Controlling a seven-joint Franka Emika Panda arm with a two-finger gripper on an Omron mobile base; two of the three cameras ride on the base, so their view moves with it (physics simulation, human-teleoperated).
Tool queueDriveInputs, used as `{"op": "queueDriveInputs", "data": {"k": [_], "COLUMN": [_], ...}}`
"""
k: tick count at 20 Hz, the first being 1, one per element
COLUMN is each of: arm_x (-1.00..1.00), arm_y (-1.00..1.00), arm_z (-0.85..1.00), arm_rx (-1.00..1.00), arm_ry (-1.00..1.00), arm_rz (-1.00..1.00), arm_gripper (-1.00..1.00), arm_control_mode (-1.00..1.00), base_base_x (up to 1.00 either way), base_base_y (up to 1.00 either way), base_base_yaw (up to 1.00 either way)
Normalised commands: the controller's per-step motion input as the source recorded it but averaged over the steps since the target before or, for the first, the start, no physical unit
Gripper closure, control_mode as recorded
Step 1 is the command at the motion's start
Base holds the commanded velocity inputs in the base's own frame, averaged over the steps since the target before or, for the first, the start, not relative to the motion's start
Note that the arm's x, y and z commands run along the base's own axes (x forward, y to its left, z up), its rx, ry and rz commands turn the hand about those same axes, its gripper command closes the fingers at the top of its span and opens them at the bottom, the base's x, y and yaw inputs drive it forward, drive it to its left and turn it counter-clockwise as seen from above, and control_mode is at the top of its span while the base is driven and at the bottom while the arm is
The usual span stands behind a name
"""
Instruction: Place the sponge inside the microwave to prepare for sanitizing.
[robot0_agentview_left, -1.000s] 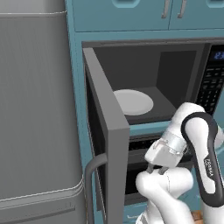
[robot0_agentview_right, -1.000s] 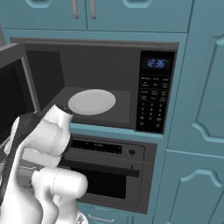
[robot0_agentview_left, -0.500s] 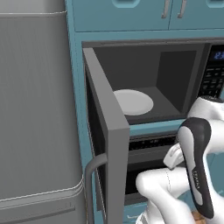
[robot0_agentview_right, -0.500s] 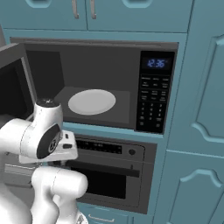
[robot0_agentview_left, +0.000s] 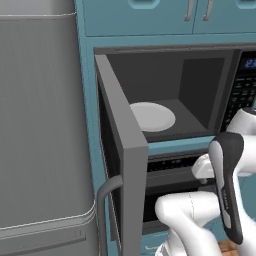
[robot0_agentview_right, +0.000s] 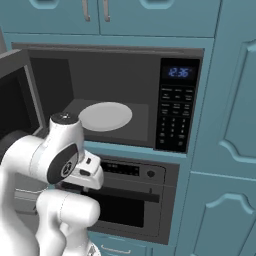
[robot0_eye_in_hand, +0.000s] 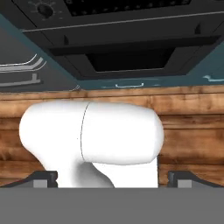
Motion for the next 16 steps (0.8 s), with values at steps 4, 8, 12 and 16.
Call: {"op": "queueDriveInputs", "data": {"k": [4,8,12,16], "arm_x": [0.01,0.02,0.0,-0.01], "arm_y": [0.08,0.0,0.0,0.0], "arm_z": [-0.02,-0.11,0.0,-0.09], "arm_rx": [-0.04,-0.17,0.0,0.0], "arm_ry": [0.0,0.0,0.0,0.0], "arm_rz": [-0.09,0.0,0.0,0.0], "arm_gripper": [-1.0,-1.0,-1.0,-1.0], "arm_control_mode": [-1.0,-1.0,-1.0,-1.0], "base_base_x": [0.0,0.0,0.0,0.0], "base_base_y": [0.0,0.0,0.0,0.0], "base_base_yaw": [0.0,0.0,0.0,0.0]}}
